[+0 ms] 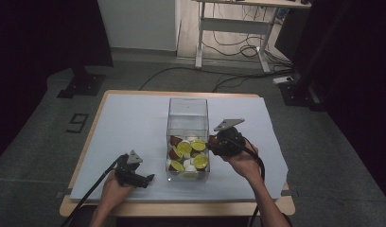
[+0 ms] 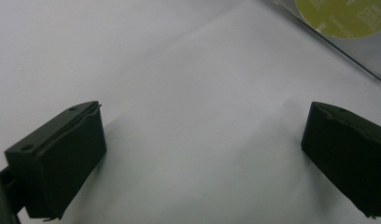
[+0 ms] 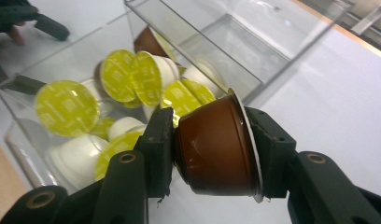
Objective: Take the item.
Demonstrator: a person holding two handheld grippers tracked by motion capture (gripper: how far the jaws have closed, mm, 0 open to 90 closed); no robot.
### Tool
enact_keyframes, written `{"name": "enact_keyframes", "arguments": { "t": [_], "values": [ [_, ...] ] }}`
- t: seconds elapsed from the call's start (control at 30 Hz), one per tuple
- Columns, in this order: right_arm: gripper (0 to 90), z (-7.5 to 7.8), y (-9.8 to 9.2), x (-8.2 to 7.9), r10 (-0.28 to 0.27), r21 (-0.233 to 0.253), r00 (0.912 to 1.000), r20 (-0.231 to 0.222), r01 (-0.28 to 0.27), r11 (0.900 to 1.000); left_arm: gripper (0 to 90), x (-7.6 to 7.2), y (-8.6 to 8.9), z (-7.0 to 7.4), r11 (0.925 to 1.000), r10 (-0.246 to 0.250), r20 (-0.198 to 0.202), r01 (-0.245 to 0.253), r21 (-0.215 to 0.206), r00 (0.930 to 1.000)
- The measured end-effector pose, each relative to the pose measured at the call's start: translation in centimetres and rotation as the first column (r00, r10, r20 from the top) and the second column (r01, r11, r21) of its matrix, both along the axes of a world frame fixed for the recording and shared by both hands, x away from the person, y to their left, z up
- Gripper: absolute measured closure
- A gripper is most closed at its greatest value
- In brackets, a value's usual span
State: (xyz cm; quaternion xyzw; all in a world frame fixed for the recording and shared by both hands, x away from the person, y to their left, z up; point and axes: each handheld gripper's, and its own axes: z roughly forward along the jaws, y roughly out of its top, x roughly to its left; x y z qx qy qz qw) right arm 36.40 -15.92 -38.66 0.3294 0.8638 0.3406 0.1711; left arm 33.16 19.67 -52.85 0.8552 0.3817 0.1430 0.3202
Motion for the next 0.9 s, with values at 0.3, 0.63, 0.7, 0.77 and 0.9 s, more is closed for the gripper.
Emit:
{"name": "enact_keyframes", "arguments": {
  "t": [0.3, 0.63, 0.7, 0.77, 0.9],
  "values": [
    [55.0, -0.3, -2.3, 0.4, -0.06, -0.001, 0.9982, 0.007, 0.06, 0.998, 0.0, 0.0, 0.0, 0.0, 1.0, 0.0, 0.0, 0.0, -0.001, 1.0],
    [55.0, -1.0, -4.9, 0.4, -0.109, -0.015, 0.994, 0.007, 0.109, 0.994, 0.0, 0.0, 0.0, 0.0, 1.0, 0.0, 0.0, 0.0, -0.001, 1.0],
    [55.0, -1.1, -5.3, 0.4, -0.115, -0.014, 0.9933, 0.01, 0.115, 0.993, 0.0, 0.0, 0.0, 0.0, 1.0, 0.0, -0.001, 0.0, 0.0, 1.0],
    [55.0, -1.3, -5.7, 0.3, -0.125, -0.02, 0.9921, 0.012, 0.125, 0.992, 0.0, 0.0, 0.0, 0.0, 1.0, 0.0, 0.0, 0.0, -0.001, 1.0],
    [55.0, -1.7, -6.4, 0.3, -0.138, -0.026, 0.9903, 0.012, 0.139, 0.99, 0.0, 0.0, 0.0, 0.0, 1.0, -0.001, -0.001, 0.001, -0.001, 1.0]
  ]
}}
